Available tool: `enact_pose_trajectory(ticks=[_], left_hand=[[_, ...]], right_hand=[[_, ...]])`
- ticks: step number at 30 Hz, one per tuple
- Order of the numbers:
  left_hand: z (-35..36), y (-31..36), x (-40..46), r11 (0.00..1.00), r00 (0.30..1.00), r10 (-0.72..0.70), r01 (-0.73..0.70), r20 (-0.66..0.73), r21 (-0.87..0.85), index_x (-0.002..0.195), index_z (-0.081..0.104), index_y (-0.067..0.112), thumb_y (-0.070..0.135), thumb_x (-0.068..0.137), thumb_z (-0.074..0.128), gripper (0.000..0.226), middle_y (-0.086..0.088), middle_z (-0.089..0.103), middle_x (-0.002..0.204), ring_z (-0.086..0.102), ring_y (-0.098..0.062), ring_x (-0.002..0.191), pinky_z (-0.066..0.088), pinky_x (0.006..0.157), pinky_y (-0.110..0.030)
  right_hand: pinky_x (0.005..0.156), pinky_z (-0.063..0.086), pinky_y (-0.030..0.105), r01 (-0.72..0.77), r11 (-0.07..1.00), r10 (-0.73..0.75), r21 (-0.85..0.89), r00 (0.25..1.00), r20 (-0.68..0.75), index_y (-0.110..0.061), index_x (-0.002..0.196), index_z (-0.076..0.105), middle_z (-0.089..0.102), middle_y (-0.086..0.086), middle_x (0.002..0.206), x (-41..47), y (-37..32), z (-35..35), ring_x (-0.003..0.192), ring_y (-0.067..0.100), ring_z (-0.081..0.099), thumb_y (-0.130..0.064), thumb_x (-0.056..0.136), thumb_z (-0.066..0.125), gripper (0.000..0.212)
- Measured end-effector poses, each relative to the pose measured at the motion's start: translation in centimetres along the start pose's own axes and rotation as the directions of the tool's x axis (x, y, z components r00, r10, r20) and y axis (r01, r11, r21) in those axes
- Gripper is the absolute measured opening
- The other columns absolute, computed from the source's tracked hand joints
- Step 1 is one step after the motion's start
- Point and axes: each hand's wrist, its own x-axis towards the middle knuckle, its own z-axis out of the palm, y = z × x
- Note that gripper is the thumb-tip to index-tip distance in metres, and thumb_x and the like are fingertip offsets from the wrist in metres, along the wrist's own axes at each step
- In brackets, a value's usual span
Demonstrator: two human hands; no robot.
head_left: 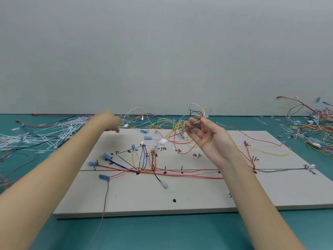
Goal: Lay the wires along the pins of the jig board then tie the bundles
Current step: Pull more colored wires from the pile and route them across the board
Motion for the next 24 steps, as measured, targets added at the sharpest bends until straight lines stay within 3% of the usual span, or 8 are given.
enact_pose_trajectory(ticks=[3, 4, 6, 9, 15, 19, 21, 24], left_hand=[[0.0, 3.3, -3.9, 0.804, 0.945, 0.284, -0.142, 0.163, -0.577, 0.095, 0.074, 0.012, 0.060, 0.095, 0.040, 0.059, -0.002, 0.073, 0.085, 0.063, -0.013, 0.064, 0.046, 0.060, -0.023], [0.0, 4.2, -5.5, 0.743, 0.892, 0.401, -0.183, 0.209, -0.644, 0.099, 0.073, 0.016, 0.070, 0.089, 0.041, 0.064, 0.002, 0.075, 0.089, 0.068, -0.010, 0.072, 0.050, 0.066, -0.024], [0.7, 5.5, -8.0, 0.723, 0.789, 0.560, -0.317, 0.253, -0.614, 0.103, 0.070, 0.022, 0.078, 0.078, 0.049, 0.065, 0.006, 0.075, 0.096, 0.070, -0.006, 0.087, 0.050, 0.074, -0.024], [1.9, 5.9, -9.8, 0.695, 0.696, 0.673, -0.479, 0.250, -0.536, 0.089, 0.071, 0.016, 0.048, 0.090, 0.061, 0.033, 0.004, 0.067, 0.069, 0.062, -0.009, 0.064, 0.049, 0.062, -0.018], [0.0, 4.6, -10.9, 0.581, 0.734, 0.674, -0.463, 0.077, -0.669, 0.070, 0.067, 0.014, 0.039, 0.096, 0.050, 0.040, 0.006, 0.032, 0.047, 0.029, -0.011, 0.046, 0.031, 0.048, -0.021], [-2.6, 4.1, -11.7, 0.431, 0.770, 0.561, -0.585, -0.303, -0.687, 0.046, 0.036, 0.025, 0.047, 0.086, 0.061, 0.052, 0.009, 0.024, 0.049, 0.018, -0.013, 0.047, 0.018, 0.045, -0.023], [-3.6, 3.9, -11.7, 0.303, 0.771, 0.445, -0.608, -0.455, -0.734, 0.048, 0.029, 0.026, 0.045, 0.091, 0.054, 0.053, 0.010, 0.025, 0.047, 0.021, -0.013, 0.047, 0.023, 0.045, -0.022], [-4.0, 3.6, -11.4, 0.251, 0.747, 0.340, -0.658, -0.571, -0.711, 0.048, 0.051, 0.025, 0.034, 0.099, 0.051, 0.052, 0.012, 0.045, 0.052, 0.042, -0.011, 0.057, 0.039, 0.061, -0.028]], right_hand=[[0.094, 0.053, 0.036, -0.031, 0.998, 0.029, 0.049, 0.999, 0.036, -0.010, 0.091, 0.058, 0.070, 0.011, 0.094, -0.1, 0.8, 0.9, 0.096, 0.027, 0.071, -0.010, 0.098, 0.047, 0.013], [0.093, 0.053, 0.035, -0.038, 0.997, 0.035, 0.064, 0.998, 0.052, -0.011, 0.089, 0.057, 0.070, 0.011, 0.093, -0.2, 1.1, 1.2, 0.097, 0.026, 0.071, -0.008, 0.095, 0.050, 0.010], [0.089, 0.056, 0.033, -0.042, 0.996, 0.035, 0.079, 0.996, 0.085, -0.012, 0.083, 0.054, 0.070, 0.011, 0.091, -0.4, 1.6, 1.6, 0.095, 0.026, 0.071, -0.004, 0.084, 0.060, 0.010], [0.080, 0.058, 0.030, -0.048, 0.998, 0.045, 0.027, 0.992, 0.116, -0.014, 0.079, 0.054, 0.070, 0.009, 0.087, -0.8, 1.8, 1.8, 0.088, 0.024, 0.071, -0.003, 0.076, 0.065, 0.016], [0.069, 0.053, 0.026, -0.047, 0.995, 0.046, 0.083, 0.999, 0.018, -0.016, 0.090, 0.062, 0.071, 0.000, 0.084, -0.7, 0.4, 1.0, 0.078, 0.017, 0.065, -0.015, 0.081, 0.065, 0.010], [0.081, 0.055, 0.032, -0.040, 0.989, 0.046, 0.144, 0.998, -0.035, -0.015, 0.094, 0.064, 0.070, 0.004, 0.101, -0.6, 0.2, 0.5, 0.095, 0.024, 0.064, -0.019, 0.083, 0.066, 0.011], [0.085, 0.055, 0.037, -0.022, 0.986, 0.039, 0.163, 0.994, -0.098, -0.015, 0.095, 0.063, 0.066, 0.007, 0.112, -0.5, 0.0, 0.3, 0.106, 0.027, 0.062, -0.020, 0.082, 0.067, 0.014], [0.085, 0.053, 0.037, 0.030, 0.999, -0.023, 0.037, 0.987, -0.159, -0.016, 0.100, 0.060, 0.059, 0.008, 0.115, -0.3, 0.1, 0.3, 0.106, 0.026, 0.060, -0.018, 0.087, 0.063, 0.014]])
